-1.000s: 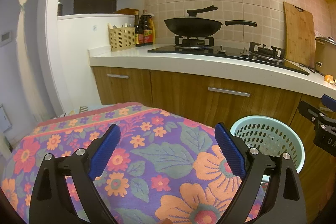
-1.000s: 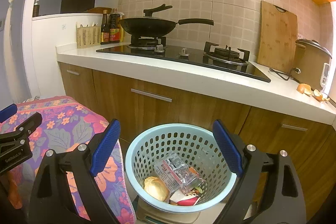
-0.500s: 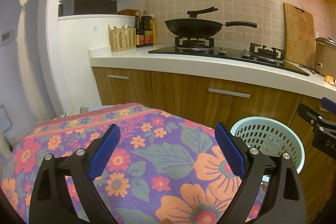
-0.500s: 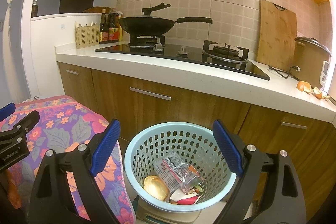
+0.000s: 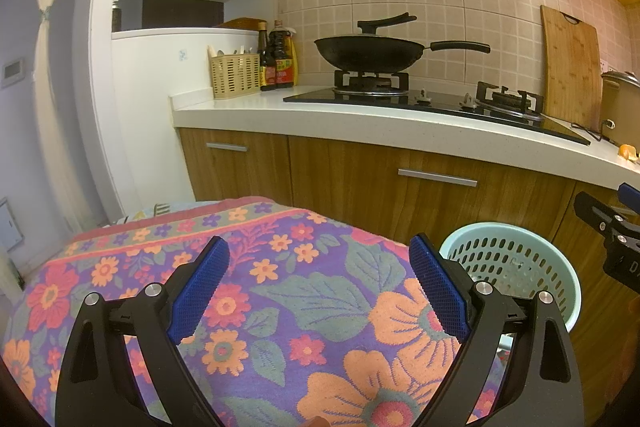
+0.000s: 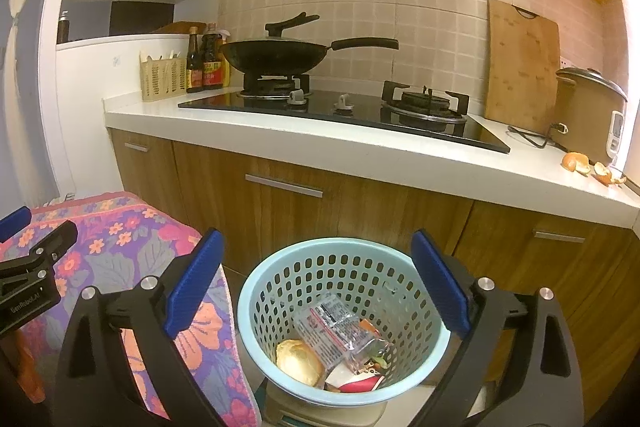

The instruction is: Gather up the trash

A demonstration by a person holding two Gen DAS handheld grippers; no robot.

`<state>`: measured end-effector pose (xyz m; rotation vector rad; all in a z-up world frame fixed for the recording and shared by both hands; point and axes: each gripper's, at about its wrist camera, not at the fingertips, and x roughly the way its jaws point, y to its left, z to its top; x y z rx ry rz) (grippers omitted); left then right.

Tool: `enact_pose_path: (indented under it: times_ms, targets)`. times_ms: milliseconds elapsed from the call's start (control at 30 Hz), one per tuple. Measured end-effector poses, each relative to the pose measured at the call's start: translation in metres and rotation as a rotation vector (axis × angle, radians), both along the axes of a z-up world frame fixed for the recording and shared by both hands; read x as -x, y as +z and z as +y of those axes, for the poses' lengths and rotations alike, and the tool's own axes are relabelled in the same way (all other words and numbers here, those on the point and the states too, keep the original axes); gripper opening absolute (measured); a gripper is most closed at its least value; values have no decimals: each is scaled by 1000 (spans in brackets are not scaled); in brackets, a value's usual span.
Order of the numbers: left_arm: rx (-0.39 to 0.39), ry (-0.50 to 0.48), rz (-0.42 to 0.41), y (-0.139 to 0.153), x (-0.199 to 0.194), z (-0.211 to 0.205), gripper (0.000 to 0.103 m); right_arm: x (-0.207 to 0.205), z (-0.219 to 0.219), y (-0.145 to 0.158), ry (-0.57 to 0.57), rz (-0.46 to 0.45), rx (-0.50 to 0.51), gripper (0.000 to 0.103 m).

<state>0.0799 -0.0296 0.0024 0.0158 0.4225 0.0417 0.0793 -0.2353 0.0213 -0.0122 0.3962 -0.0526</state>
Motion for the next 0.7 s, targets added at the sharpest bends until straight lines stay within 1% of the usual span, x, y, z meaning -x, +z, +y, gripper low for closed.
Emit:
enact_pose_path:
  times_ms: [300,500,700]
  targets:
    - [-1,16,-10,5,2,2,89,2,-2,1,-6,-5,-9,91]
    - [-16,31,-30,8,6,-1,89,2,-2,2,-6,-7,-9,91]
    - [-16,33,-30,8,6,-1,89,2,-1,1,-4,-5,-9,91]
